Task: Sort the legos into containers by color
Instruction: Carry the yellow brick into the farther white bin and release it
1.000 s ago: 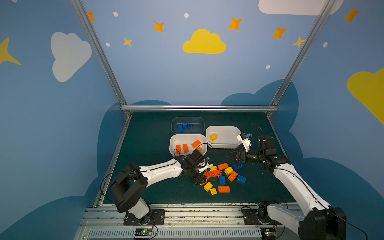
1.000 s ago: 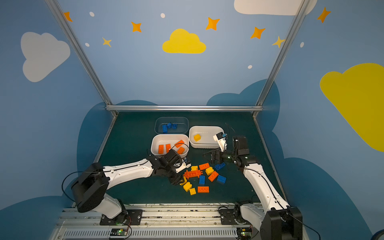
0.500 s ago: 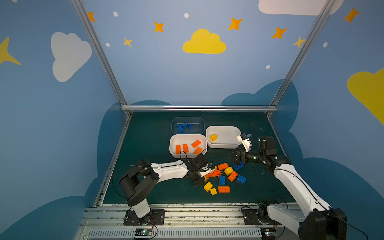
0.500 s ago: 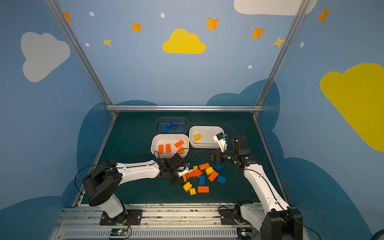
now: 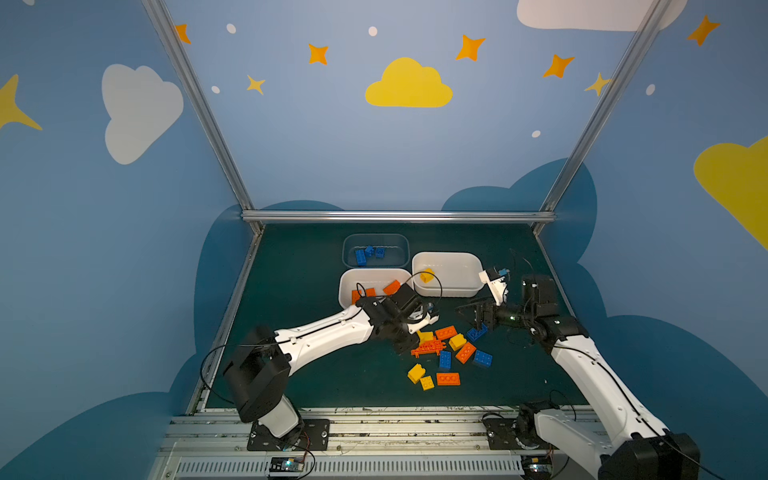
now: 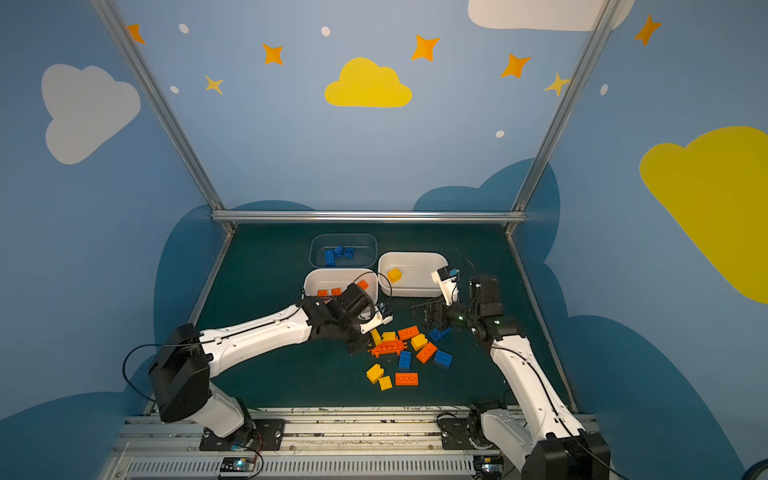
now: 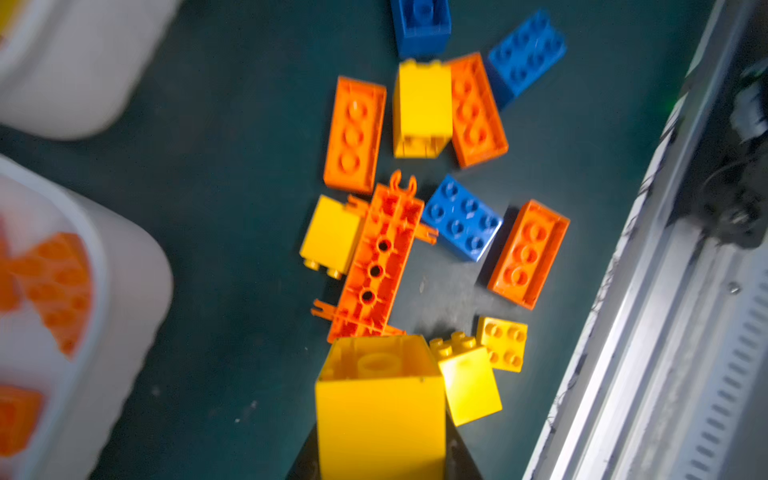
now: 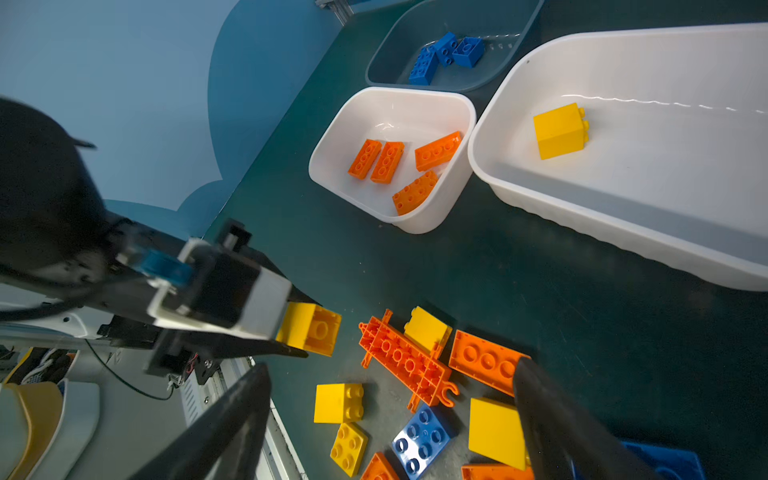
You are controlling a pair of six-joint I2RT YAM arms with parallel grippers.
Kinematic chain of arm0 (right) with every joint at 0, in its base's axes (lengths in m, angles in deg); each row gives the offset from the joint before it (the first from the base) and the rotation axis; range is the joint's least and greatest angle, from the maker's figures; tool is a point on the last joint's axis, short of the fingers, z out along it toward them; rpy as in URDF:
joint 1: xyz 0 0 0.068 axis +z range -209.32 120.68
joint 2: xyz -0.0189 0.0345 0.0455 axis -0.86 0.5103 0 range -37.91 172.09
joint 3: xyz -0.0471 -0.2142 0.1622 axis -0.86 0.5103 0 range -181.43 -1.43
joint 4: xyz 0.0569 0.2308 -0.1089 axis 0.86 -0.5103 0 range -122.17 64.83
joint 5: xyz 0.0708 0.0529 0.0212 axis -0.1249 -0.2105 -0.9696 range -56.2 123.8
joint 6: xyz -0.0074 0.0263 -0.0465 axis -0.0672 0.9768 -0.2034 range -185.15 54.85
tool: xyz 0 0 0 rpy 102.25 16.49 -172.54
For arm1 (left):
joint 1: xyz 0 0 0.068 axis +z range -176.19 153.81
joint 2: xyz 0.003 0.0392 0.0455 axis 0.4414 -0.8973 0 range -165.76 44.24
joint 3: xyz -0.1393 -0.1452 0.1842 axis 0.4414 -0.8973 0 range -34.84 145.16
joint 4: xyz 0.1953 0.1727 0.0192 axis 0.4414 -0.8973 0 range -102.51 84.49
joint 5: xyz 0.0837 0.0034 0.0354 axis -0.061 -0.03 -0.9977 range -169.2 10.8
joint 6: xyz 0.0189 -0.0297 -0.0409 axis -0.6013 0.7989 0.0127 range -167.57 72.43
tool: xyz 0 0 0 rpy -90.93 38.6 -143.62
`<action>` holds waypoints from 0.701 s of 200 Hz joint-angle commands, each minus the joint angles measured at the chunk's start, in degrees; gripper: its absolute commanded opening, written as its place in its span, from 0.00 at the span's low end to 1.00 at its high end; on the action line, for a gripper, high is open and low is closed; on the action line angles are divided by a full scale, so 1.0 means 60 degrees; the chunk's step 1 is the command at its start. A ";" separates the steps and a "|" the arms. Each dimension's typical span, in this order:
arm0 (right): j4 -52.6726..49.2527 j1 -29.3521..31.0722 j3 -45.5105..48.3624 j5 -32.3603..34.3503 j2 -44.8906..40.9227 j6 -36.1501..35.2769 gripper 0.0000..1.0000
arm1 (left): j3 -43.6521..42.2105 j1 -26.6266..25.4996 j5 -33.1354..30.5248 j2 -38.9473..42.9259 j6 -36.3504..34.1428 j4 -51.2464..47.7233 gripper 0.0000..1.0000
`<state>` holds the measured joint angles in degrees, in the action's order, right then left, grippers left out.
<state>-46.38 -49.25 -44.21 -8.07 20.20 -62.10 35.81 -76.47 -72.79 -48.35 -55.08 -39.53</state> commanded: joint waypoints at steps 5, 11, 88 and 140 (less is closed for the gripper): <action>0.0223 -0.0117 0.0030 0.0339 0.0028 0.0163 0.90 | 0.1263 0.0721 0.0685 -0.0748 0.0118 0.0026 0.28; 0.0189 -0.0150 0.0006 0.0361 0.0078 0.0160 0.90 | 0.1613 0.0886 0.0837 -0.1009 0.0174 0.0195 0.28; 0.0282 -0.0518 -0.0298 0.0389 0.0447 0.0216 0.90 | 0.6340 0.2015 0.0008 -0.5370 0.0917 0.1831 0.28; 0.0068 -0.0752 -0.0393 0.0405 0.0495 0.0096 0.90 | 0.8718 0.2173 -0.1077 -0.7727 0.0842 0.2099 0.29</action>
<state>-45.55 -53.14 -44.61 -5.80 23.00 -61.08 82.96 -63.45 -75.91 -91.13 -49.88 -28.58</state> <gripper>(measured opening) 0.898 0.318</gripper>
